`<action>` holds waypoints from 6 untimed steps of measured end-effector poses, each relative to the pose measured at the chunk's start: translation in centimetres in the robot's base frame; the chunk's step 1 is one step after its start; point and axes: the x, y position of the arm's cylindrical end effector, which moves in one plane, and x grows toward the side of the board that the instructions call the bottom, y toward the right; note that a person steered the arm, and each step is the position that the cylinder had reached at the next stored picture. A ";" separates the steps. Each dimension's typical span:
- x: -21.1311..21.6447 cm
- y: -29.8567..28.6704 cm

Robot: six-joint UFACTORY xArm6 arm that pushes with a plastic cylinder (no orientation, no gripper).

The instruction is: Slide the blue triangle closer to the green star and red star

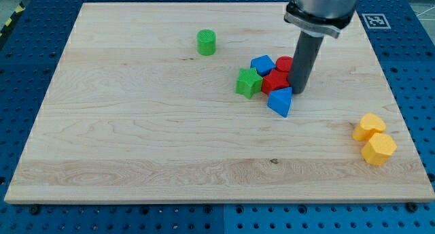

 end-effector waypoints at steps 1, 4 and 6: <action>-1.9 -0.5; 5.6 10.9; 5.8 5.9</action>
